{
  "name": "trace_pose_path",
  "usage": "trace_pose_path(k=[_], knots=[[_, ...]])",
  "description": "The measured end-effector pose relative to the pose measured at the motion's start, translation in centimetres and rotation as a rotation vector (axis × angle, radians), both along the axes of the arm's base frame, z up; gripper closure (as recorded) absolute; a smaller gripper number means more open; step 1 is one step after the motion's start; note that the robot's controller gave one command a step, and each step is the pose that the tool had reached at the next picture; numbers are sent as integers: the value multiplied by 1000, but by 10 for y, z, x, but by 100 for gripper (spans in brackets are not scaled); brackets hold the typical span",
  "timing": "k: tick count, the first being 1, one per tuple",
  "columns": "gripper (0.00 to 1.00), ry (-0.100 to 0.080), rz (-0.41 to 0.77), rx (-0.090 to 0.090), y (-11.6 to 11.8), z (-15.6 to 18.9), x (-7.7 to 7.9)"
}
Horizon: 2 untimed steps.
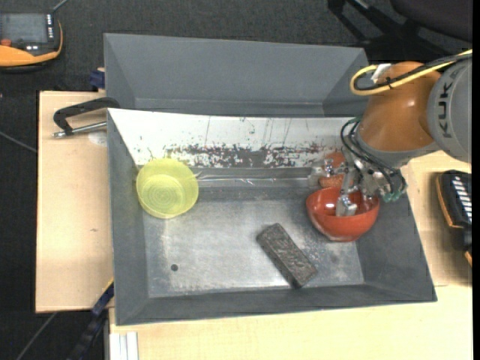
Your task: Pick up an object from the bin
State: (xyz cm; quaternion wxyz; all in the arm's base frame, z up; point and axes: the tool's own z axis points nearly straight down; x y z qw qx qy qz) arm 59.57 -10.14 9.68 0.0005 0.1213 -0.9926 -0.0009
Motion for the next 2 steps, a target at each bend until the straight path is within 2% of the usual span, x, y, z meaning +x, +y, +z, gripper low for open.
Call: trace_pose_path(k=[1,2], knots=[[100,1,0,0,0,0,0],[100,-14,20,-1,4,127,1]])
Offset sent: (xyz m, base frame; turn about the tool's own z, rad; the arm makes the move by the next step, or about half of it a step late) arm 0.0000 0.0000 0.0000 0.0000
